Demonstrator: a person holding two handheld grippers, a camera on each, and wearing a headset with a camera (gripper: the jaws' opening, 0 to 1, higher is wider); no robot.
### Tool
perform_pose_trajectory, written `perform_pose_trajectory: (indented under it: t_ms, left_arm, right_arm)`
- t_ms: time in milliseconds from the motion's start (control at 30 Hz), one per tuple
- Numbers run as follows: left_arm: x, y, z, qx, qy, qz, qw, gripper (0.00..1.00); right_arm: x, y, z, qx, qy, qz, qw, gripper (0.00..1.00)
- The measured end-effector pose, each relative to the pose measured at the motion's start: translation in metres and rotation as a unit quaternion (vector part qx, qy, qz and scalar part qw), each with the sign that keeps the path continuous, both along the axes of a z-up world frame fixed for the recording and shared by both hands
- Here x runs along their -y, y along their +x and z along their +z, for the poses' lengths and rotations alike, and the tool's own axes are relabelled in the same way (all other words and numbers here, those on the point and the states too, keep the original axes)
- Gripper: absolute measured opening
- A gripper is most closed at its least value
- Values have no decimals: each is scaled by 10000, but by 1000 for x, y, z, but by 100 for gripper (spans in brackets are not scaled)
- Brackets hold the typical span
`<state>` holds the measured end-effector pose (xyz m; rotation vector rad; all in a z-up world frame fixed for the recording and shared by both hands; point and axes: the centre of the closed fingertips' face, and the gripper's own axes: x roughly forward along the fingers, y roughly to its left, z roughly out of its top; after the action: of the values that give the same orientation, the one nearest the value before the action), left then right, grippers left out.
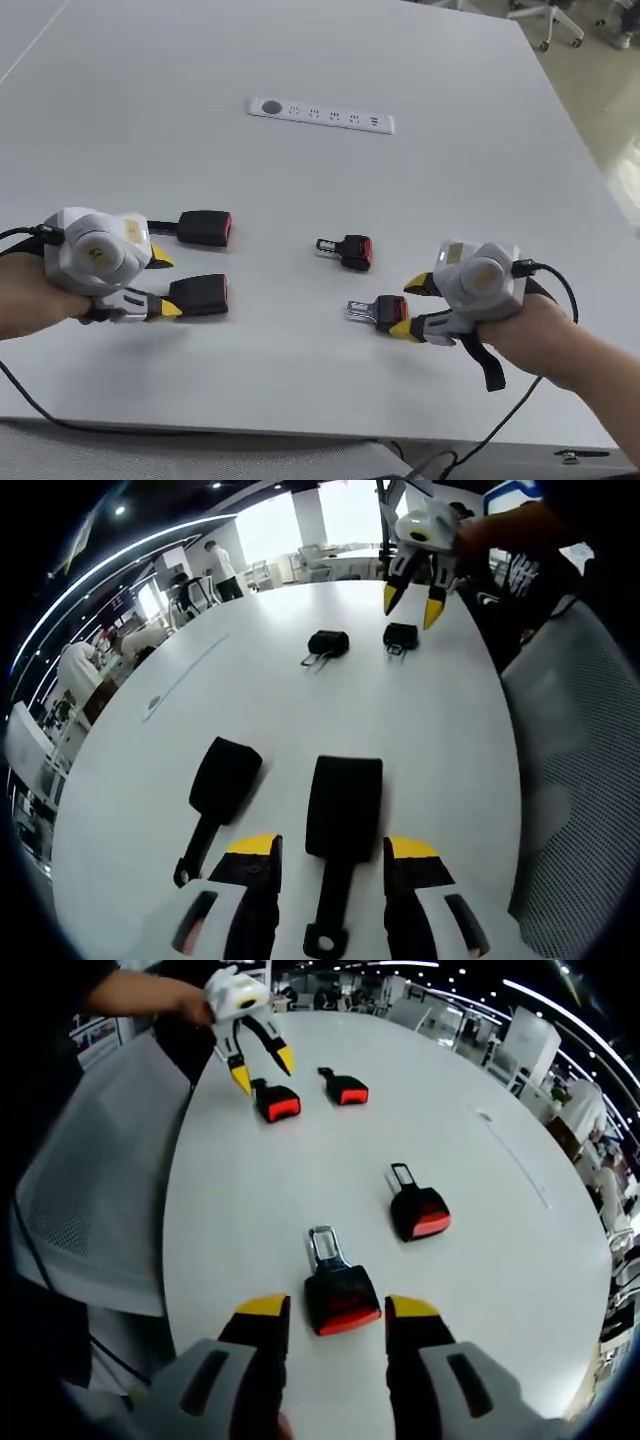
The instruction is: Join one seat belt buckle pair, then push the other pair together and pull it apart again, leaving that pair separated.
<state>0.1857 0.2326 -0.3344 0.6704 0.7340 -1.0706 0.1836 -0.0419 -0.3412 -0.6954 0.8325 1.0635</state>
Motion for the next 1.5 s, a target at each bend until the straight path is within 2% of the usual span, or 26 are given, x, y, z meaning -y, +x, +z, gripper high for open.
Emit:
perform_pose_trajectory:
  t_ms: [300,500,633,867,1100,1233,1500]
  left_arm:
    - [10,-1,-10,-174,95,-184,9996,41]
    - [15,7,-12,-207,104,-244,9994,38]
    - [16,5,-15,-273,191,-337,9989,36]
    - [17,3,-19,-312,331,-611,9971,33]
    - [17,1,-22,-196,585,-975,9933,33]
    - [16,0,-23,-254,627,-1013,9926,33]
    - [17,-3,-24,-330,793,-1328,9874,33]
  right_arm:
    - [0,4,-15,-169,-201,222,9994,39]
    - [6,4,-27,-407,-345,307,9981,38]
    - [8,5,-32,-520,-373,351,9973,37]
    - [6,5,-33,-625,-347,426,9965,37]
    - [5,6,-34,-627,-445,679,9947,36]
    - [5,6,-34,-636,-490,754,9939,35]
    - [4,5,-33,-642,-547,836,9929,35]
